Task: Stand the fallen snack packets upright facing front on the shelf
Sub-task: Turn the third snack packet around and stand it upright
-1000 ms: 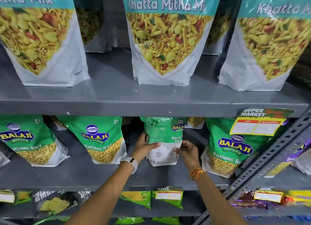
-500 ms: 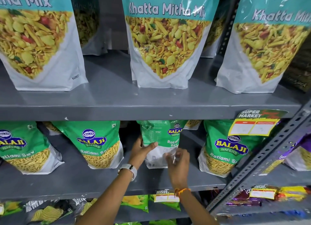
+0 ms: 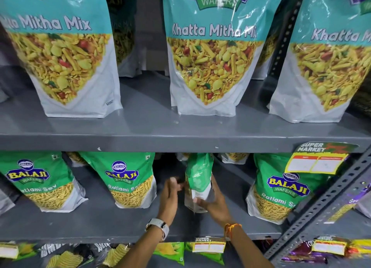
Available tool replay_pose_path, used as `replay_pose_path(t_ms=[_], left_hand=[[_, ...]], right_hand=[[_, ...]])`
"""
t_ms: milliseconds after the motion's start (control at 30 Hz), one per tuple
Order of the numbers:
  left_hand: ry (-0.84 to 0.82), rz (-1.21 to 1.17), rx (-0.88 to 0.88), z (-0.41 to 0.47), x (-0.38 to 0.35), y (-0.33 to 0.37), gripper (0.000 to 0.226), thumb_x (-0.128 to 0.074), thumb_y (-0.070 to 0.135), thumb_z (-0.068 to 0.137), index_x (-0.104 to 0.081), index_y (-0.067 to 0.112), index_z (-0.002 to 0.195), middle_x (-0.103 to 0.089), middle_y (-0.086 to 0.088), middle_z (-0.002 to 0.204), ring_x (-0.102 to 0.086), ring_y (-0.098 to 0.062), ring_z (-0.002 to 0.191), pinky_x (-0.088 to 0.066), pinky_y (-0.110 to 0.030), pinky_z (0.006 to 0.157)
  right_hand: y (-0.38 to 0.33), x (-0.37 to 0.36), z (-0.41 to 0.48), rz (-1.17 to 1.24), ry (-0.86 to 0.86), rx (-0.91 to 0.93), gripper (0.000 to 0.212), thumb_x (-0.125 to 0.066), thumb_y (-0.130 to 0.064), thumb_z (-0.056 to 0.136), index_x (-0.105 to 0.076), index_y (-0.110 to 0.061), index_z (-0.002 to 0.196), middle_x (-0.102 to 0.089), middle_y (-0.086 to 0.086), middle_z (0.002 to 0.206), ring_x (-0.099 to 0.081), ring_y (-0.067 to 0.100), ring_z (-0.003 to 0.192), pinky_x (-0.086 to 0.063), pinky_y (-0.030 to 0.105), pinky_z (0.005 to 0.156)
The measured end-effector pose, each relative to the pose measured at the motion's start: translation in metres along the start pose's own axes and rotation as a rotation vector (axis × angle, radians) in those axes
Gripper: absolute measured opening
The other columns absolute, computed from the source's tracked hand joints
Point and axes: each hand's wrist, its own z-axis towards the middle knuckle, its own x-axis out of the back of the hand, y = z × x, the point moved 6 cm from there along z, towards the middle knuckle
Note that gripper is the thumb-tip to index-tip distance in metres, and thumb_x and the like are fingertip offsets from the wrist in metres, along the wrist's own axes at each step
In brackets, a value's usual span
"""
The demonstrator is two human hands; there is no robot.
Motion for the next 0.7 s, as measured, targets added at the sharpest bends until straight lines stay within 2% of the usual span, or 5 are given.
replay_pose_path(t_ms=[133,267,400,533,700], left_hand=[[-0.032,-0.062,0.134,0.017,-0.003,0.018,0.060,-0.027,0.051,0.092,-0.029,0.019,0.143,-0.031,-0.003,0.153,-0.030,-0.021,0.140,-0.020,-0.041,0.118],[-0.130,-0.071,0.282,0.021,-0.022,0.020,0.065,-0.031,0.070,0.085,-0.040,0.031,0.136,-0.033,0.016,0.138,-0.028,-0.008,0.133,-0.011,-0.037,0.120],[-0.135,-0.112,0.323,0.029,-0.035,0.001,0.055,-0.025,0.066,0.088,-0.065,0.029,0.098,-0.065,0.000,0.110,-0.060,-0.015,0.102,-0.044,-0.030,0.092],[-0.105,-0.049,0.125,0.011,-0.033,0.014,0.041,-0.023,0.058,0.091,-0.054,0.036,0.106,-0.061,0.007,0.113,-0.057,-0.011,0.107,-0.037,-0.023,0.090],[-0.031,0.070,-0.065,-0.017,-0.028,0.014,0.032,-0.036,0.045,0.093,-0.037,0.034,0.122,-0.048,0.019,0.118,-0.047,0.009,0.116,-0.035,-0.002,0.090]], right_hand=[[-0.004,0.011,-0.005,-0.015,0.016,0.025,0.090,-0.080,-0.012,0.068,-0.021,-0.036,0.132,-0.029,-0.034,0.130,-0.028,0.004,0.132,-0.031,0.016,0.110],[-0.004,-0.007,-0.031,-0.093,0.225,-0.018,0.113,-0.079,-0.066,0.039,-0.029,-0.030,0.134,-0.035,-0.014,0.130,-0.032,0.010,0.125,-0.032,0.032,0.109],[-0.004,-0.016,-0.025,-0.181,0.309,-0.062,0.104,-0.086,-0.038,0.055,-0.030,-0.018,0.141,-0.030,0.007,0.133,-0.047,0.022,0.116,-0.042,0.025,0.097],[0.004,0.000,0.000,-0.211,0.254,-0.057,0.077,-0.078,-0.015,0.070,-0.041,-0.020,0.136,-0.037,0.008,0.112,-0.053,0.013,0.090,-0.039,0.006,0.078],[0.013,0.033,0.021,-0.118,0.156,-0.084,0.074,-0.079,-0.006,0.066,-0.047,-0.014,0.132,-0.060,-0.001,0.112,-0.052,0.014,0.104,-0.043,0.009,0.082]])
